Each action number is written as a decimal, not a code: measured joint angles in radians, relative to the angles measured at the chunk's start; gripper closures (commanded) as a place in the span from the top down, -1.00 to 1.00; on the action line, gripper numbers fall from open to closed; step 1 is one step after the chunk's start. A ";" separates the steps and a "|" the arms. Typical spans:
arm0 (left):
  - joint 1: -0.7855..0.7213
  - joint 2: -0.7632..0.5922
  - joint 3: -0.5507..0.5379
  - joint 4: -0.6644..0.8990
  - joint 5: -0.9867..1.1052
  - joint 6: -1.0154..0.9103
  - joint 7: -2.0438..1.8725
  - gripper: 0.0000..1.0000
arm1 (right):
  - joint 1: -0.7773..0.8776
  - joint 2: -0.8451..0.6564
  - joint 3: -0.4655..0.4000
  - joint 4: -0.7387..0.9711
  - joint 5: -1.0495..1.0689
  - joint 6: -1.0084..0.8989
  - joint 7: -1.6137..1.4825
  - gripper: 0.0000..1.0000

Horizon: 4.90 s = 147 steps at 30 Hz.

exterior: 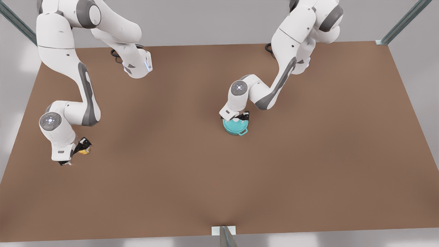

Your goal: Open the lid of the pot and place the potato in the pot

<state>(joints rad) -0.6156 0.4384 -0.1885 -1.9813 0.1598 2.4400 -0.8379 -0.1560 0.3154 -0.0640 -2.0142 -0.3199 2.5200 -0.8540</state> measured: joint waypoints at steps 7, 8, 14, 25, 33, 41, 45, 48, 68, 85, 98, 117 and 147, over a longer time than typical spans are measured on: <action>-0.015 0.002 0.000 -0.026 0.000 0.025 -0.054 1.00 | 0.011 -0.011 0.004 -0.020 -0.071 -0.155 -0.088 1.00; -0.015 0.003 0.000 -0.027 0.001 0.026 -0.060 1.00 | 0.010 -0.003 0.003 -0.028 -0.081 -0.167 -0.097 1.00; -0.015 0.004 0.000 -0.040 0.001 0.032 -0.091 0.55 | 0.003 0.077 -0.004 -0.021 -0.140 -0.203 -0.131 1.00; -0.014 -0.016 0.002 -0.040 0.009 0.021 -0.139 -0.27 | -0.024 0.216 -0.038 0.052 -0.152 -0.170 -0.169 1.00; 0.234 0.085 0.036 0.206 0.010 -0.050 -0.065 -0.27 | -0.065 0.220 -0.035 0.001 -0.147 -0.122 -0.188 1.00; 0.323 0.301 0.065 0.371 0.061 -0.055 0.110 0.08 | -0.063 0.225 -0.019 0.014 -0.128 -0.082 -0.202 1.00; 0.327 0.309 0.067 0.374 0.058 -0.040 0.199 1.00 | -0.065 0.227 -0.015 0.016 -0.125 -0.072 -0.207 1.00; 0.388 0.235 0.062 0.389 0.053 -0.073 0.263 1.00 | -0.072 0.238 -0.014 0.021 -0.124 -0.067 -0.211 1.00; 0.635 -0.184 0.056 0.497 -0.205 -0.758 0.736 1.00 | -0.105 0.273 -0.003 0.042 -0.123 -0.057 -0.228 1.00; 0.631 -0.182 0.055 0.493 -0.200 -0.783 0.879 1.00 | -0.103 0.296 0.015 0.085 -0.123 -0.057 -0.242 0.61; 0.631 -0.172 0.055 0.494 -0.197 -0.783 0.924 1.00 | -0.126 0.293 0.017 0.070 -0.122 -0.062 -0.254 0.60; 0.631 -0.167 0.055 0.494 -0.197 -0.782 0.952 1.00 | -0.136 0.209 0.075 0.073 -0.091 -0.144 -0.300 0.06; 0.631 -0.169 0.055 0.485 -0.200 -0.794 0.964 1.00 | 0.060 0.148 0.462 0.244 0.159 -0.475 -0.217 0.07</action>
<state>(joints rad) 0.0153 0.2696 -0.1331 -1.4966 -0.0403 1.6457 0.1256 -0.0962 0.4631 0.3981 -1.7702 -0.1604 2.0447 -1.0709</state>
